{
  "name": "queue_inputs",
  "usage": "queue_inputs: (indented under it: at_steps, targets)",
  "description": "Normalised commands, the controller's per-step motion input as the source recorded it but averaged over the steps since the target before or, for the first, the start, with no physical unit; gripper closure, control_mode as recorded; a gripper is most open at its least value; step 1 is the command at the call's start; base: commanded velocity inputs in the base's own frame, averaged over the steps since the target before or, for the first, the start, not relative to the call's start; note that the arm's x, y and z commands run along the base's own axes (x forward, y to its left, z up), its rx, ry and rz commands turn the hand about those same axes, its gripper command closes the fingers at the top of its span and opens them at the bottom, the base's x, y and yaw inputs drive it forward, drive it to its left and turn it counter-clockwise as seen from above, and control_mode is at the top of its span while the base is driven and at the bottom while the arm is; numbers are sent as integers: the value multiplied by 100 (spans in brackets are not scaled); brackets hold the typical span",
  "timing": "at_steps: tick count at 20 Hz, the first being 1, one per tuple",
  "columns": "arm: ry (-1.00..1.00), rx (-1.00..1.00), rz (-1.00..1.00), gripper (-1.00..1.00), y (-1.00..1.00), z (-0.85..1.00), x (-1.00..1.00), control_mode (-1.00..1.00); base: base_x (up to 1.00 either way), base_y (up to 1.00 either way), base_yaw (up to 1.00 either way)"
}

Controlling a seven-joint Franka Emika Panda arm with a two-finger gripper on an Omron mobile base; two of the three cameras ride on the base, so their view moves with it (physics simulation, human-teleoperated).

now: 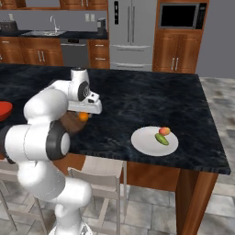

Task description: Take the fruits from the plate on the dining counter and place two fruits in each bowl.

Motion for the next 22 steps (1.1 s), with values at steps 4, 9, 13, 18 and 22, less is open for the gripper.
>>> queue_inputs:
  at_steps: [4,9,13,18,22]
  targets:
    - [12,6,15,100,100,0,0,-100,0,0,0]
    - [5,4,15,100,99,-1,1,-100,0,0,0]
    - [-1,0,7,100,91,-31,45,-100,0,0,0]
    - [-14,0,1,100,30,-50,53,-100,0,0,0]
    - [-22,0,0,100,0,-61,26,-100,0,0,0]
